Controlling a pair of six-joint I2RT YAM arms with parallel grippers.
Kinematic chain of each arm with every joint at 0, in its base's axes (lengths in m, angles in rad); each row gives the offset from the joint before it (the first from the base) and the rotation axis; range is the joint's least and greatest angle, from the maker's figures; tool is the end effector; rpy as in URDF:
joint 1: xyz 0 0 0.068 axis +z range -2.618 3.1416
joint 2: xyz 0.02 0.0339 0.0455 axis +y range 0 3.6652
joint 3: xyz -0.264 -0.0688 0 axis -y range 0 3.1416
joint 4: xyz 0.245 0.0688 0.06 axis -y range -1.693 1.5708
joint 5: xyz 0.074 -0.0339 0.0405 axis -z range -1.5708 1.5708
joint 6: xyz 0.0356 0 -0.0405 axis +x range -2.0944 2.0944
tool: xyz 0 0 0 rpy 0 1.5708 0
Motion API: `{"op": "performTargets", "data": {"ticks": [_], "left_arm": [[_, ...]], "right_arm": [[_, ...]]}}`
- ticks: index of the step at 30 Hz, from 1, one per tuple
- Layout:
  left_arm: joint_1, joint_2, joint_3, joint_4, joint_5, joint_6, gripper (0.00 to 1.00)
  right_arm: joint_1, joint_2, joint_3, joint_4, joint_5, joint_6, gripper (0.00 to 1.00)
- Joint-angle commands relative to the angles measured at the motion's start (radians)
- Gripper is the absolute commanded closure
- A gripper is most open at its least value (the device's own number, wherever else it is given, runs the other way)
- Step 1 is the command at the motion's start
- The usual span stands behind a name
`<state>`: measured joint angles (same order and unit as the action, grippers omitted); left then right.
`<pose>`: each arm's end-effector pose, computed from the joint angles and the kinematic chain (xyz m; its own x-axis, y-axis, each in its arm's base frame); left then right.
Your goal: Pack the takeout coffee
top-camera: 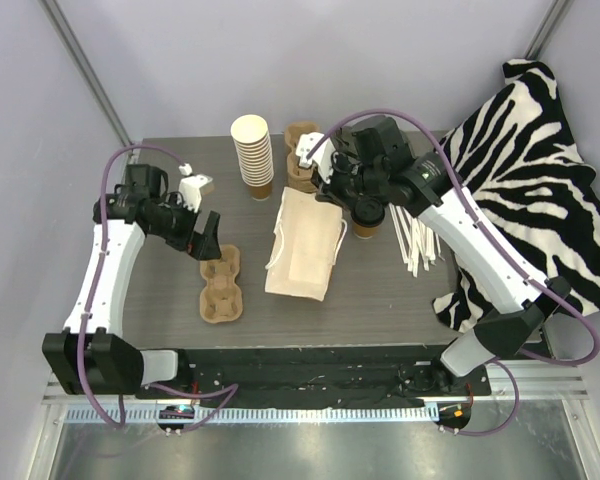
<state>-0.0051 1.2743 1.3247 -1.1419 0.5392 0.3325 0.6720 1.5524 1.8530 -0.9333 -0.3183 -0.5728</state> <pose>0.2327 -0.0195 0.3455 -0.7600 0.2840 -0.5846 0.5176 0.8085 -0.2801 0.2422 0.2069 0.4436 0.0386 -0.6271 -0.7780 -0.9137 0.2931 -0.2816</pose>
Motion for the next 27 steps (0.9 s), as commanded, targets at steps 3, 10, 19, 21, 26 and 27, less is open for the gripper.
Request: {"op": "performTargets", "data": {"ticks": [3, 10, 19, 21, 26, 27], "left_arm": [[0.028, 0.072, -0.027, 0.059, -0.062, 0.296, 0.0], [0.028, 0.281, -0.012, 0.059, -0.044, 0.615, 0.16], [0.028, 0.436, 0.03, 0.183, -0.016, 0.68, 0.31], [0.028, 0.474, 0.037, 0.195, -0.016, 0.675, 0.34], [0.027, 0.523, 0.051, 0.217, -0.004, 0.672, 0.37], [0.024, 0.539, 0.05, 0.218, -0.004, 0.672, 0.38]], "right_arm": [[0.029, -0.054, -0.02, 0.047, 0.027, -0.029, 0.99], [0.054, -0.045, -0.017, 0.048, 0.024, -0.032, 0.99], [0.063, -0.035, -0.021, 0.045, 0.035, -0.033, 0.99], [0.064, -0.032, -0.021, 0.047, 0.036, -0.024, 0.99], [0.064, -0.032, -0.018, 0.041, 0.038, -0.019, 0.99], [0.064, -0.031, -0.017, 0.039, 0.038, -0.019, 0.99]]}}
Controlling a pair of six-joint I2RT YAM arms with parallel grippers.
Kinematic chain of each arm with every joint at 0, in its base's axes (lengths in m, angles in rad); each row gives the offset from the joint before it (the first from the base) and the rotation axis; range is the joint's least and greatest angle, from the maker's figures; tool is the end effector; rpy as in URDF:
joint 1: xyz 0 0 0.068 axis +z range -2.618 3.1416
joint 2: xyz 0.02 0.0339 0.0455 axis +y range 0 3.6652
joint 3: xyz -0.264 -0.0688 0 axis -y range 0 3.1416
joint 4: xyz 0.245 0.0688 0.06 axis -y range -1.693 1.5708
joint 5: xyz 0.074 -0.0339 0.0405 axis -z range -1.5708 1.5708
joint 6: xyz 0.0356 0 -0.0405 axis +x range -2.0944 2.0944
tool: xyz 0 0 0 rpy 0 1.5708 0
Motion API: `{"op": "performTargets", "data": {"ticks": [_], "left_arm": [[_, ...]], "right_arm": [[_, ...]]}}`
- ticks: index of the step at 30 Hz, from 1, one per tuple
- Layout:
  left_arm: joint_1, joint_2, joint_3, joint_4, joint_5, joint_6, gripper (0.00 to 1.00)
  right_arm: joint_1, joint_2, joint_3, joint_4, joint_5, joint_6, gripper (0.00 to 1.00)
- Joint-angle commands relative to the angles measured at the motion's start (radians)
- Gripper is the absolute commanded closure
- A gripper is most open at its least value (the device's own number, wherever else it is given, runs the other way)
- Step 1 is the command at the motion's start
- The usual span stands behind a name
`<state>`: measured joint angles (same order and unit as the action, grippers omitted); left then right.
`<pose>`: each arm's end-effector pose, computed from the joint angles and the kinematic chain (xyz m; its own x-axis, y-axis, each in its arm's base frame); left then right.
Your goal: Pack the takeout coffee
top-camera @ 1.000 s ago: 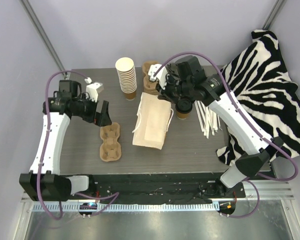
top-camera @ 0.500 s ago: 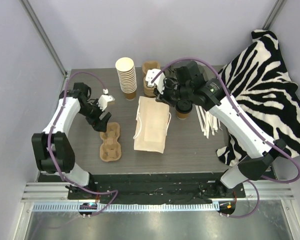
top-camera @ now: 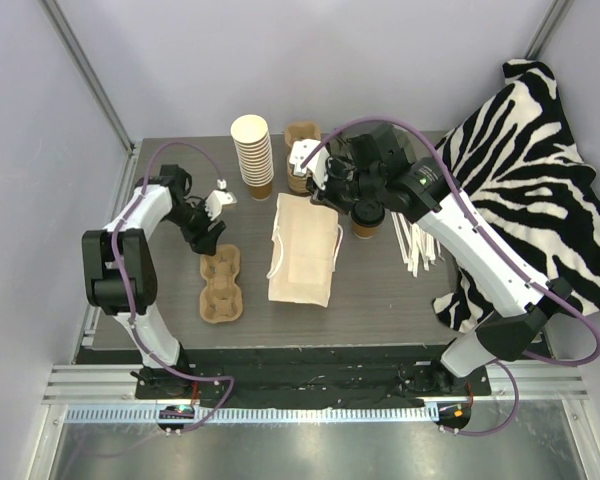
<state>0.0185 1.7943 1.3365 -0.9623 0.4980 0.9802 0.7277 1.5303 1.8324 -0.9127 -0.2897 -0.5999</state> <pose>0.3409 -0.0107 0.2124 -0.5044 0.7205 -0.4759 0.8519 0.5051 -0.1383 0.2277 0.2164 0.4455 0.1052 -0.6309 -0.7687 -0.9121 0.2468 -0.3274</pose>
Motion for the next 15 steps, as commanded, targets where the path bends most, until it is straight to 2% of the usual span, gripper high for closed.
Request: {"op": "performTargets", "data": {"ticks": [1, 12, 15], "left_arm": [[-0.003, 0.026, 0.041, 0.036, 0.037, 0.025, 0.39], [-0.009, 0.047, 0.003, 0.014, 0.053, 0.061, 0.6], [-0.009, 0.028, -0.007, -0.001, 0.062, 0.064, 0.73]], "right_arm": [[0.009, -0.009, 0.005, 0.015, 0.009, 0.009, 0.99], [0.01, 0.002, -0.004, 0.014, 0.007, 0.031, 0.99], [0.01, 0.004, -0.005, 0.02, 0.003, 0.041, 0.99]]}}
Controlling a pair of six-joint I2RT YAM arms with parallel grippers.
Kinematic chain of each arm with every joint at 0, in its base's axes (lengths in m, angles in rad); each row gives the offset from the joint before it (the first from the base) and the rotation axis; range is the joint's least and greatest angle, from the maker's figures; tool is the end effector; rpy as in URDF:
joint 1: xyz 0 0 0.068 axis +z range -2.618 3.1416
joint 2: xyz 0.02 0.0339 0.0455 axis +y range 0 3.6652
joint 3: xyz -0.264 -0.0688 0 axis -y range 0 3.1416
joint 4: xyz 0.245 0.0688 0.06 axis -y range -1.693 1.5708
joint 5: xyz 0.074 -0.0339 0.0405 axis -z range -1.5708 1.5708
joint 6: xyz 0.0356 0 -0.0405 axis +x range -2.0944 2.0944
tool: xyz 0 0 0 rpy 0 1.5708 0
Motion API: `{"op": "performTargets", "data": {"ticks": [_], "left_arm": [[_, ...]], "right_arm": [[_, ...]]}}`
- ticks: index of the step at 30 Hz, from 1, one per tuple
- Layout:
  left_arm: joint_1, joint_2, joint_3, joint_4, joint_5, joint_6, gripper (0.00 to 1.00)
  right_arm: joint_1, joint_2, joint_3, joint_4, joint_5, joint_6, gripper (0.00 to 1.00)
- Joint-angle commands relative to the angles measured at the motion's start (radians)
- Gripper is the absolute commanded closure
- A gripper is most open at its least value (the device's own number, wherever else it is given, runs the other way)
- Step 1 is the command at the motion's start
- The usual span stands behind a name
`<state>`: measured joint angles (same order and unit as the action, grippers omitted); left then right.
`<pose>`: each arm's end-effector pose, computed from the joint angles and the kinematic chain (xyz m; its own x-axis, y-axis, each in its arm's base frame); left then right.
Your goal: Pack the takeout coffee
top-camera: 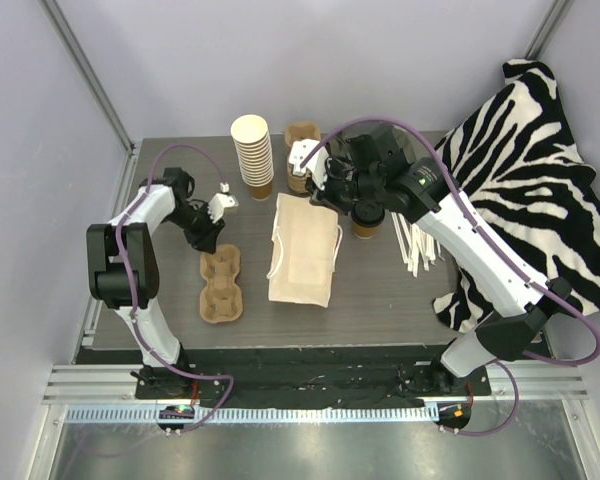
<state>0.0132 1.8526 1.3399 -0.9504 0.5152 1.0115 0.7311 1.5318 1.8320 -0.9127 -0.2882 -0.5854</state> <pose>0.3478 -0.0130 0.1948 -0.4923 0.7312 -0.4722 0.8646 0.4732 -0.1688 0.2274 0.2175 0.4449 0.0926 -0.6285 -0.7723 -0.9143 0.2534 -0.3159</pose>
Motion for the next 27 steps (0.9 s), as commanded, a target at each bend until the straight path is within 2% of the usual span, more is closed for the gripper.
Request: {"op": "performTargets", "data": {"ticks": [1, 3, 6, 8, 13, 16, 17, 22, 27], "left_arm": [[-0.005, -0.042, -0.01, -0.022, 0.049, 0.036, 0.75], [-0.004, -0.052, -0.018, -0.037, 0.052, 0.041, 0.76], [-0.004, -0.062, -0.042, -0.021, 0.042, 0.035, 0.62], [-0.004, -0.056, -0.048, -0.002, 0.034, 0.027, 0.58], [-0.004, -0.027, -0.021, 0.004, 0.029, 0.002, 0.55], [-0.042, -0.02, -0.019, 0.018, 0.023, 0.002, 0.57], [-0.044, -0.015, -0.019, 0.018, 0.026, 0.002, 0.62], [-0.042, -0.019, -0.025, -0.013, 0.037, 0.015, 0.72], [-0.041, -0.104, -0.022, -0.057, 0.063, 0.018, 0.91]], "right_arm": [[0.007, 0.002, -0.005, 0.021, 0.0, 0.03, 0.99], [0.007, 0.004, -0.002, 0.023, 0.0, 0.033, 0.99], [0.007, 0.007, 0.004, 0.02, -0.002, 0.036, 0.99], [0.007, 0.008, 0.013, 0.014, -0.005, 0.036, 0.99], [0.007, 0.01, 0.019, 0.009, -0.003, 0.036, 0.99], [0.007, 0.011, 0.013, 0.011, -0.005, 0.036, 0.99], [0.007, 0.013, 0.012, 0.011, -0.005, 0.035, 0.99], [0.007, 0.011, 0.003, 0.012, -0.012, 0.042, 0.99], [0.007, 0.001, -0.004, 0.011, -0.012, 0.044, 0.99]]}}
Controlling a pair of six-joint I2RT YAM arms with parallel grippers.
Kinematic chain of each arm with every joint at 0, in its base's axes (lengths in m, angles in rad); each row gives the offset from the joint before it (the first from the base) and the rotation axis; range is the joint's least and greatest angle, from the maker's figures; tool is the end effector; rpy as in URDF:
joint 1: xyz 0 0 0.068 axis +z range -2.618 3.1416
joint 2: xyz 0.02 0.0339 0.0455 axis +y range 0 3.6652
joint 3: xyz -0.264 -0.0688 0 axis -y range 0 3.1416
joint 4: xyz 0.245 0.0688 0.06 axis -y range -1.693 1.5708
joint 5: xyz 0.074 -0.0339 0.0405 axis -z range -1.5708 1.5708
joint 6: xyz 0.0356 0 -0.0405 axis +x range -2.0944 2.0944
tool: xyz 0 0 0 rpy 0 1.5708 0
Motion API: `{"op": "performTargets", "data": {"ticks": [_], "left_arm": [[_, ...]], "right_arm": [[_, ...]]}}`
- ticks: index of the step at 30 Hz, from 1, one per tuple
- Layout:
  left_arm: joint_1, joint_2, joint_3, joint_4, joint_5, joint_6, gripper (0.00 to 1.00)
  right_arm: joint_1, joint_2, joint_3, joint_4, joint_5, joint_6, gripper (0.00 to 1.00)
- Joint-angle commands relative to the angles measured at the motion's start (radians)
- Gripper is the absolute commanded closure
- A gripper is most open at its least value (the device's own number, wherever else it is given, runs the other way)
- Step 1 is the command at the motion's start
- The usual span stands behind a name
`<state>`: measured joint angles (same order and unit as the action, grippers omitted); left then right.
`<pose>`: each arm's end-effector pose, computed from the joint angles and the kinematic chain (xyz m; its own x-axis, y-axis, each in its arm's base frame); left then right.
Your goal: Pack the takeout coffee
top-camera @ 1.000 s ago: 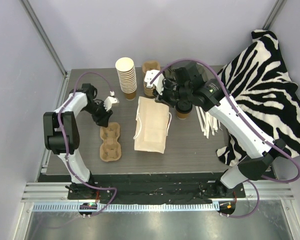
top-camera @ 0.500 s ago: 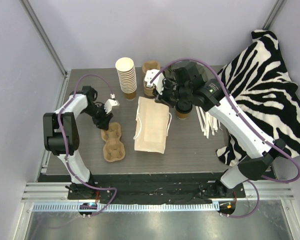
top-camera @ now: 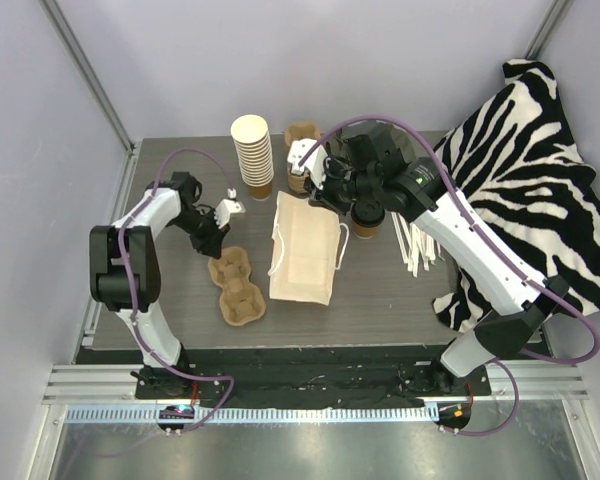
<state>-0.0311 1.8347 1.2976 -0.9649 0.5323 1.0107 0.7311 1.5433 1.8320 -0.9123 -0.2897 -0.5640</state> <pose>0.3365 -0.0285 0.1901 -0.4775 0.7452 -0.4655 0.8776 0.4307 -0.2108 0.2302 0.2201 0.4415 0.0669 -0.6281 -0.7752 -0.9191 0.2636 -0.2930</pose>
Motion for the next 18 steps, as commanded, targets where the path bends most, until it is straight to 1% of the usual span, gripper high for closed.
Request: {"op": "performTargets", "data": {"ticks": [1, 2, 7, 8, 10, 11, 13, 14, 18], "left_arm": [[0.003, -0.121, 0.026, -0.072, 0.052, 0.017, 0.94], [0.003, -0.138, 0.032, -0.086, 0.063, 0.012, 1.0], [0.017, -0.276, 0.08, -0.194, 0.104, -0.017, 1.0], [0.017, -0.332, 0.095, -0.208, 0.107, -0.021, 1.0], [0.023, -0.391, 0.111, -0.244, 0.11, -0.04, 1.0], [0.025, -0.453, 0.13, -0.25, 0.109, -0.046, 1.0], [0.026, -0.515, 0.152, -0.247, 0.101, -0.09, 1.0], [0.026, -0.57, 0.173, -0.236, 0.095, -0.11, 1.0], [0.026, -0.673, 0.258, -0.19, 0.071, -0.185, 1.0]], "right_arm": [[0.007, -0.012, -0.005, 0.009, -0.011, 0.026, 0.99], [0.007, -0.012, -0.005, 0.009, -0.012, 0.029, 0.99], [0.007, -0.022, -0.014, -0.002, -0.04, 0.075, 0.99], [0.007, -0.028, -0.019, -0.002, -0.046, 0.081, 0.99], [0.007, -0.034, -0.033, -0.002, -0.051, 0.096, 0.99], [0.007, -0.035, -0.034, 0.0, -0.051, 0.101, 0.99], [0.007, -0.04, -0.037, 0.0, -0.052, 0.107, 0.99], [0.007, -0.041, -0.037, 0.0, -0.052, 0.111, 0.99], [0.007, -0.037, -0.03, 0.0, -0.048, 0.116, 0.99]]}}
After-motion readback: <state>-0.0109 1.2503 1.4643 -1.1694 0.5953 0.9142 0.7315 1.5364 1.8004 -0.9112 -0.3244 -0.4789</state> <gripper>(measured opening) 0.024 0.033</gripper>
